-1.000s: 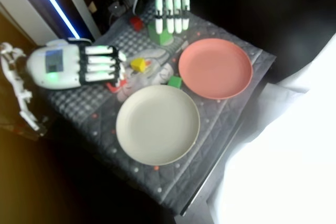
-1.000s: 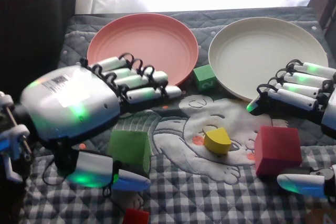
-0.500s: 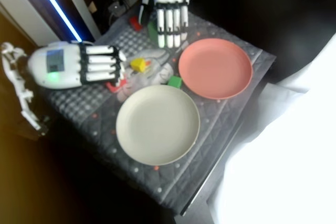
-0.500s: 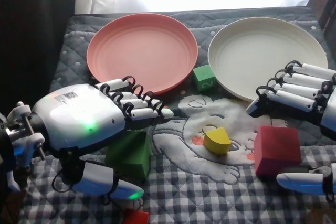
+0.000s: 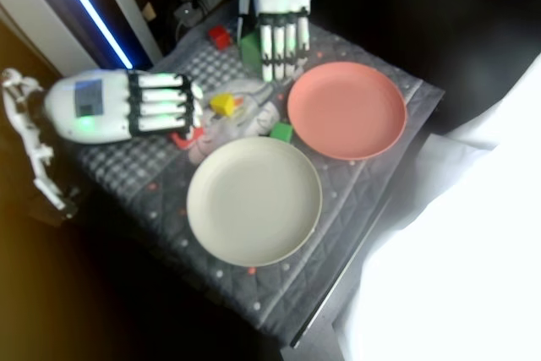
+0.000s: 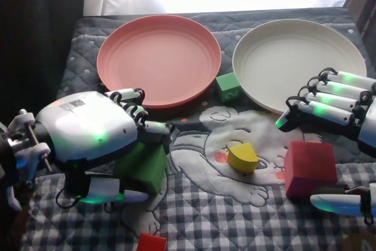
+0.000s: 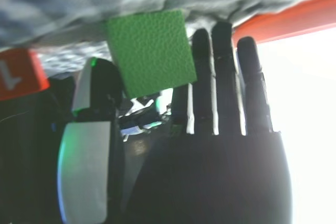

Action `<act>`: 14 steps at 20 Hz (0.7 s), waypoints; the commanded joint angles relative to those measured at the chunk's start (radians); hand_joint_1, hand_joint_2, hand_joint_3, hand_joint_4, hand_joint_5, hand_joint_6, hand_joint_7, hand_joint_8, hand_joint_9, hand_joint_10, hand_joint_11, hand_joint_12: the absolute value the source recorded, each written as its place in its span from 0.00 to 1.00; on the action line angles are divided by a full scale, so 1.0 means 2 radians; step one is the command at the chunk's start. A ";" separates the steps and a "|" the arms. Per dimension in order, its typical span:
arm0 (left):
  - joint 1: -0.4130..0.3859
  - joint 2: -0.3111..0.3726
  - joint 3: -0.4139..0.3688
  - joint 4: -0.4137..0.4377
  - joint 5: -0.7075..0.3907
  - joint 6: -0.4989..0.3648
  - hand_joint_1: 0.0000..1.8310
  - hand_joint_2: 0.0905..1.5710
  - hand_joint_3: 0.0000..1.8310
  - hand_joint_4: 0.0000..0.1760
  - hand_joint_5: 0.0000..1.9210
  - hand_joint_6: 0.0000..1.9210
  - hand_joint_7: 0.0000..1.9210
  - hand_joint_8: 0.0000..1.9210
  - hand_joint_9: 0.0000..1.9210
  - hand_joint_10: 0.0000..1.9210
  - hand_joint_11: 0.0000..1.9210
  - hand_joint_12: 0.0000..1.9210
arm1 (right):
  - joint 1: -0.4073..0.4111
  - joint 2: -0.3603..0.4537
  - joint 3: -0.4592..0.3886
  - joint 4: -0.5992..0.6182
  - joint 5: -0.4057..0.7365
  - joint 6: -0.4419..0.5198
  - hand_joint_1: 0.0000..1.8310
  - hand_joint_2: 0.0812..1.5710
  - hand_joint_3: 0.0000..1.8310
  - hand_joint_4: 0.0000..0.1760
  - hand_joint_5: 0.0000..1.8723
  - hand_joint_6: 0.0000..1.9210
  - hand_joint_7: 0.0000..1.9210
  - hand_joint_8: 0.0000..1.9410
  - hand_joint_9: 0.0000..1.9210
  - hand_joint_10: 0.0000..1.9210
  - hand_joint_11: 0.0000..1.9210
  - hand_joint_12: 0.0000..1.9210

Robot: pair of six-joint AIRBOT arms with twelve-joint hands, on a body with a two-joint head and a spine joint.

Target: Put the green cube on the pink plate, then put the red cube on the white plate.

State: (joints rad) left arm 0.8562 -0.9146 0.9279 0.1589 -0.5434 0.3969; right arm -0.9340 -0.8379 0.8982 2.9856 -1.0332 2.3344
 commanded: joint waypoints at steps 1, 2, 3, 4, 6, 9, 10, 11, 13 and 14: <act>-0.008 -0.001 0.004 -0.004 -0.055 0.000 0.61 0.84 0.00 0.00 0.27 0.79 0.37 0.83 0.25 0.81 0.10 0.99 | 0.002 0.001 0.001 0.012 -0.062 0.004 0.23 0.65 0.10 0.00 0.01 0.54 0.08 0.55 0.04 0.63 0.00 0.83; -0.012 0.000 0.005 -0.007 -0.066 0.000 0.61 0.84 0.00 0.00 0.27 0.78 0.37 0.83 0.25 0.81 0.10 0.99 | 0.002 0.001 0.001 0.012 -0.062 0.004 0.23 0.65 0.09 0.00 0.01 0.54 0.08 0.55 0.04 0.63 0.00 0.83; -0.014 0.004 0.005 -0.009 -0.084 0.000 0.62 0.83 0.00 0.00 0.27 0.78 0.39 0.81 0.29 0.78 0.12 0.96 | 0.002 0.001 0.001 0.012 -0.062 0.004 0.23 0.64 0.10 0.00 0.01 0.55 0.07 0.54 0.03 0.62 0.00 0.82; -0.017 0.009 0.004 -0.013 -0.109 0.000 0.62 0.83 0.00 0.00 0.27 0.79 0.39 0.79 0.29 0.74 0.15 0.93 | 0.002 0.001 0.001 0.012 -0.062 0.004 0.25 0.64 0.10 0.00 0.01 0.55 0.08 0.55 0.03 0.64 0.00 0.82; -0.019 0.019 0.000 -0.028 -0.161 0.000 0.60 0.85 0.00 0.00 0.24 0.81 0.36 0.85 0.27 0.78 0.12 0.99 | 0.002 0.000 0.002 0.012 -0.062 0.004 0.21 0.64 0.11 0.00 0.02 0.54 0.10 0.56 0.06 0.64 0.00 0.85; -0.029 0.025 0.007 -0.065 -0.212 0.000 0.63 0.83 0.00 0.00 0.27 0.77 0.38 0.83 0.31 0.81 0.21 0.99 | 0.001 -0.003 0.003 0.012 -0.062 0.004 0.19 0.64 0.12 0.00 0.03 0.53 0.11 0.54 0.07 0.63 0.00 0.84; -0.035 0.025 0.012 -0.073 -0.217 0.000 0.63 0.82 0.00 0.00 0.27 0.76 0.40 0.79 0.33 0.73 0.20 0.94 | 0.001 -0.004 0.004 0.012 -0.062 0.004 0.19 0.63 0.12 0.00 0.03 0.53 0.12 0.53 0.07 0.62 0.00 0.85; -0.039 0.024 0.016 -0.078 -0.219 0.000 0.63 0.82 0.00 0.00 0.27 0.76 0.40 0.79 0.33 0.73 0.20 0.94 | 0.001 -0.005 0.004 0.012 -0.062 0.004 0.19 0.63 0.12 0.00 0.03 0.53 0.12 0.53 0.07 0.62 0.00 0.85; -0.057 0.017 0.028 -0.095 -0.212 0.000 0.63 0.82 0.00 0.00 0.28 0.75 0.39 0.80 0.38 0.66 0.33 0.87 | 0.001 -0.005 0.005 0.012 -0.062 0.004 0.19 0.63 0.12 0.00 0.03 0.53 0.13 0.51 0.08 0.60 0.00 0.85; -0.064 0.013 0.036 -0.102 -0.206 0.000 0.62 0.82 0.00 0.00 0.29 0.75 0.38 0.80 0.35 0.64 0.28 0.87 | 0.001 -0.006 0.005 0.012 -0.062 0.004 0.17 0.63 0.13 0.00 0.03 0.54 0.13 0.51 0.09 0.61 0.00 0.87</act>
State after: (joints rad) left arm 0.7322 -0.8894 1.0084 -0.0509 -0.8474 0.3996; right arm -0.9340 -0.8505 0.9066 2.9868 -1.0336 2.3344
